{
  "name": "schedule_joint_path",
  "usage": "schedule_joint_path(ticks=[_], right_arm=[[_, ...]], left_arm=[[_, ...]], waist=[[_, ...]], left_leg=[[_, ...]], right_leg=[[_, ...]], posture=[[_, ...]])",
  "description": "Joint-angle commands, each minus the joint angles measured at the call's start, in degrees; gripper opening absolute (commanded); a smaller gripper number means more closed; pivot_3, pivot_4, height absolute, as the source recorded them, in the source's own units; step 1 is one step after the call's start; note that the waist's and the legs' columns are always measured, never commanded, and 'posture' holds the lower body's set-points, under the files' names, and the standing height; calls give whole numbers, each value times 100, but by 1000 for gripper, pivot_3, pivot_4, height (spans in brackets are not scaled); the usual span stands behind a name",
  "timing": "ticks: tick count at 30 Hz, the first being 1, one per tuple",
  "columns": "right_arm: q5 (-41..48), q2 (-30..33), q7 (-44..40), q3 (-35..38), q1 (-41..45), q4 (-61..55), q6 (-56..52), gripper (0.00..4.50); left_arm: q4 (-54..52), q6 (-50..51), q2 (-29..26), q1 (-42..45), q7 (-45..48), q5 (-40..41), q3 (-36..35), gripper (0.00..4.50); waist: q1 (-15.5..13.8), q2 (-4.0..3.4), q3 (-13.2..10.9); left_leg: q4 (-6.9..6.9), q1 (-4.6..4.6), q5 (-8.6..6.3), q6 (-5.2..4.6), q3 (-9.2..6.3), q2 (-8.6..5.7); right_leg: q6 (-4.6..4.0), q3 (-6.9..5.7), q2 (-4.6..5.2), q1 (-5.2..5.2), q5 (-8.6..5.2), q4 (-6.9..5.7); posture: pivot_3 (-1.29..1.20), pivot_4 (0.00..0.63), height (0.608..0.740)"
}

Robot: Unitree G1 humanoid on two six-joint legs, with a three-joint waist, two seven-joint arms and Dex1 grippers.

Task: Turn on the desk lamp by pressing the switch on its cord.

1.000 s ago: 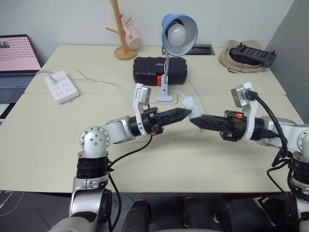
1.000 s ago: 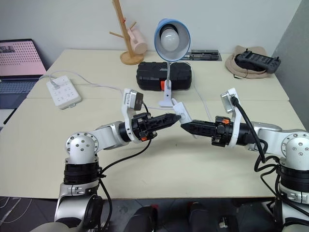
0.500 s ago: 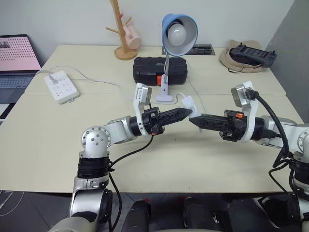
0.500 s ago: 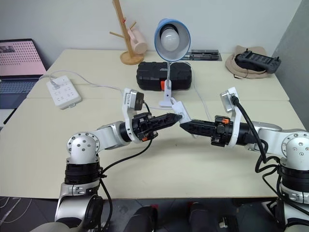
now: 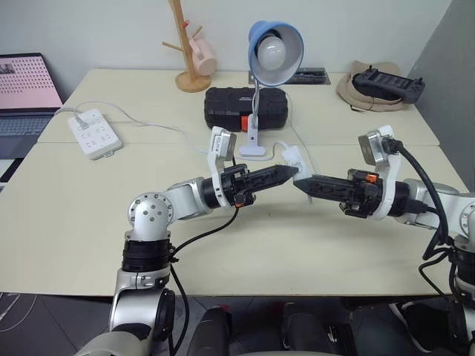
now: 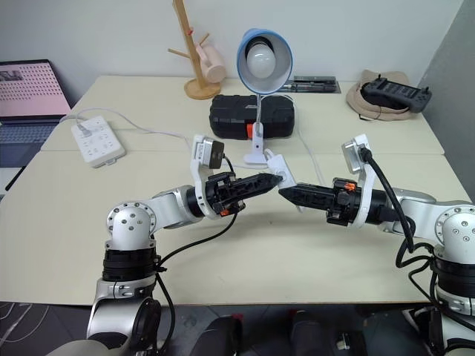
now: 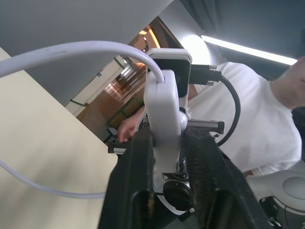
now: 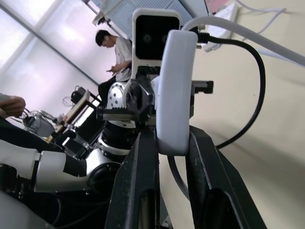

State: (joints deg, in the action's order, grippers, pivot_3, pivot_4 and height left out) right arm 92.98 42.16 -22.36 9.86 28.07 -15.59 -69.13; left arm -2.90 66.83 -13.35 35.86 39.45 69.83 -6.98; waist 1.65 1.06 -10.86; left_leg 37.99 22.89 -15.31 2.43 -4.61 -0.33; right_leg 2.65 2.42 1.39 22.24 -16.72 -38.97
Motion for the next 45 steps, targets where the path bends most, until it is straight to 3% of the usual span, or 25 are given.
schedule_joint_path(ticks=[1,28,31,35,45], right_arm=[[137,92,-83,33,56,-225,63,397],[221,123,-79,-50,118,-227,96,397],[254,132,-73,-47,113,-245,94,397],[279,140,-71,-61,123,-248,96,397],[354,155,-18,-86,122,-262,130,397]], left_arm=[[-91,-163,22,153,-79,37,-110,1864],[-227,-203,4,-41,82,11,48,1864],[-155,-270,73,-25,-22,-1,-1,1453],[-152,-279,76,-26,22,25,-2,567],[-226,-284,39,-5,-73,36,59,487]], waist=[[-1,0,0],[-1,1,-1],[-2,1,-1],[-2,2,-1],[-2,2,-1]], left_leg=[[0,0,0,0,0,0],[-2,1,0,0,0,0],[-2,1,0,0,0,0],[-2,1,0,0,0,0],[-2,2,0,0,-1,0]], right_leg=[[0,0,0,0,0,0],[0,1,0,1,0,2],[0,0,0,1,0,2],[0,1,0,1,0,2],[1,1,0,1,0,3]], posture=[[0,150,740],[0,150,740],[0,150,740],[0,150,740],[0,150,740]])
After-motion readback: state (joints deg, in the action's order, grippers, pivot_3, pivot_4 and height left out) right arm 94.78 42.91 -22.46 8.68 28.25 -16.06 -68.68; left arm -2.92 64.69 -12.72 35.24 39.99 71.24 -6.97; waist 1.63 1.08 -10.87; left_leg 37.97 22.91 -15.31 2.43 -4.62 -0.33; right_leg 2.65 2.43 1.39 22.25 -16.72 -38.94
